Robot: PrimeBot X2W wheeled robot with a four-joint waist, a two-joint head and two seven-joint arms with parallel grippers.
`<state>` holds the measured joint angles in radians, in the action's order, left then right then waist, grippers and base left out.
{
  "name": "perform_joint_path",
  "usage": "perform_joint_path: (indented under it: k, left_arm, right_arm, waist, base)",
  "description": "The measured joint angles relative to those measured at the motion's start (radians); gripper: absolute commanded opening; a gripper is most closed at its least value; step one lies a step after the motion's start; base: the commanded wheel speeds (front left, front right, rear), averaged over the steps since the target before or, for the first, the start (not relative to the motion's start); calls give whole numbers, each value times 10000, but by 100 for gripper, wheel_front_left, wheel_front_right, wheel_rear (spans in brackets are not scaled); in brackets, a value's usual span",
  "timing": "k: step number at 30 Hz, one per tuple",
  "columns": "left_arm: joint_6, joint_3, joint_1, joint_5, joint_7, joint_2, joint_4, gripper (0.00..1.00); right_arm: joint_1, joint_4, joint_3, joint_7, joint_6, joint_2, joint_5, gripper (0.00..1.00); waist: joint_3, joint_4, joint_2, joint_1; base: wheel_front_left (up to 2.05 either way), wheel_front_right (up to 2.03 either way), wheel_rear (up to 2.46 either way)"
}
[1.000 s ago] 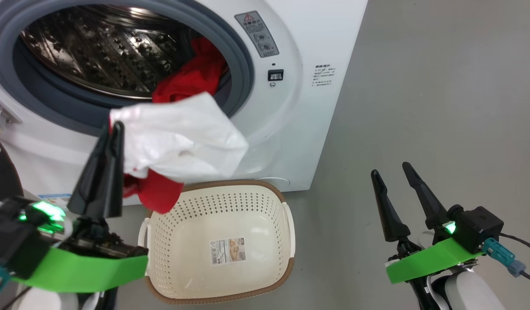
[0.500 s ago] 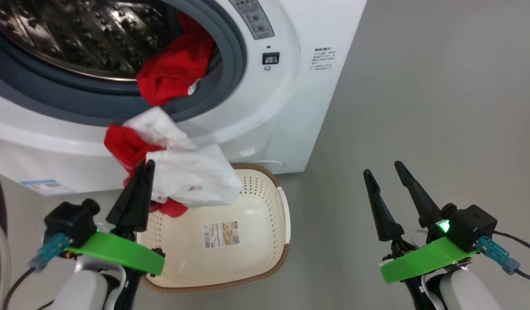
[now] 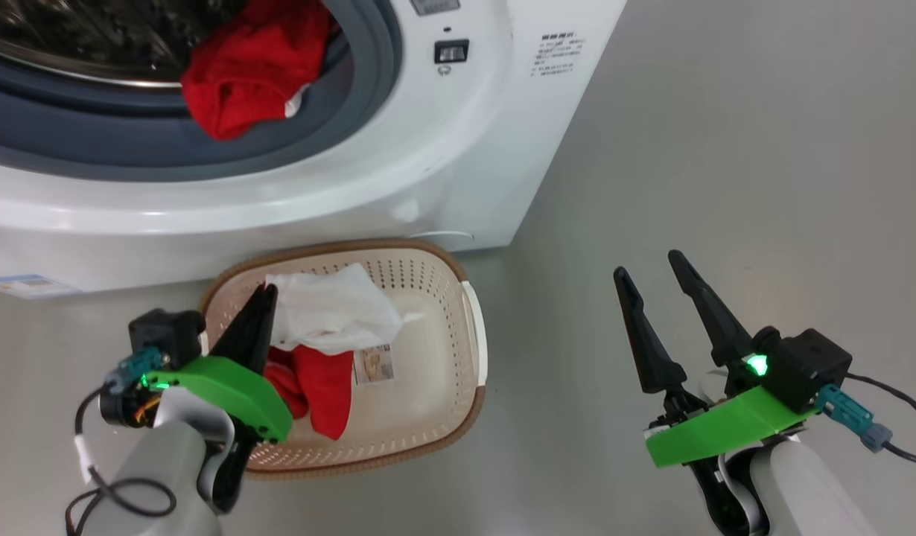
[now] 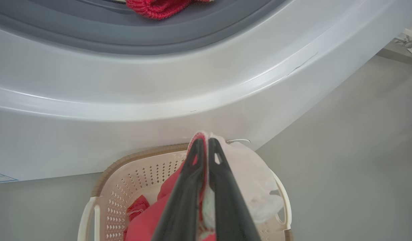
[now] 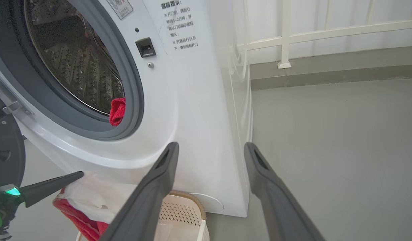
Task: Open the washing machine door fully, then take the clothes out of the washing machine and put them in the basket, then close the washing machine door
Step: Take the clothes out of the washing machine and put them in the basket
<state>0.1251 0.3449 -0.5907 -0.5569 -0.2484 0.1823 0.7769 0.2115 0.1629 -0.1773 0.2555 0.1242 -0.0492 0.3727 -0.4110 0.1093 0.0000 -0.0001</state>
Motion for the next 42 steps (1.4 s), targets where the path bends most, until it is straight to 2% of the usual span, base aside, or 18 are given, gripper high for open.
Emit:
perform_joint_path:
  k: [7,17,18,20,21,22,30,35,42]
  left_arm:
    - [0,1066,-1038,-94,-12,161,1954,0]
    - [2,1745,-1484,-326,-12,245,3476,0]
    - [2,1801,-1487,-376,-12,245,3534,4]
    - [2,1891,-1538,-550,-12,247,3599,44]
    - [2,1948,-1576,-660,-12,249,3603,82]
    - [2,2006,-1631,-736,-12,249,3603,100]
    - [2,2115,-1742,-1014,-12,272,3480,100]
    - [2,2034,-1640,-1060,-12,265,2805,100]
    - [2,1204,-812,-755,-12,226,1461,100]
  right_arm:
    - [260,48,-201,0,0,-6,115,100]
    - [447,15,-305,0,0,-8,481,100]
    - [447,15,-307,0,0,-8,493,100]
    - [451,15,-316,0,0,-8,497,100]
    - [451,17,-318,0,0,-8,502,100]
    - [452,17,-316,0,0,-8,523,100]
    - [604,157,-251,0,0,-6,579,100]
    - [602,240,-36,0,0,-6,485,100]
    - [572,299,186,0,0,-8,290,100]
  waist:
    - [-613,225,0,1]
    - [-1225,741,0,1]
    - [-1270,775,0,0]
    - [-1346,826,0,1]
    - [-1377,841,0,1]
    - [-1402,846,0,1]
    - [-1261,706,0,0]
    - [-933,573,0,0]
    - [-278,351,0,1]
  base:
    - [0,0,0]
    - [0,0,0]
    - [0,0,0]
    - [0,0,0]
    - [0,0,0]
    - [0,0,0]
    - [0,0,0]
    - [0,0,0]
    - [0,0,0]
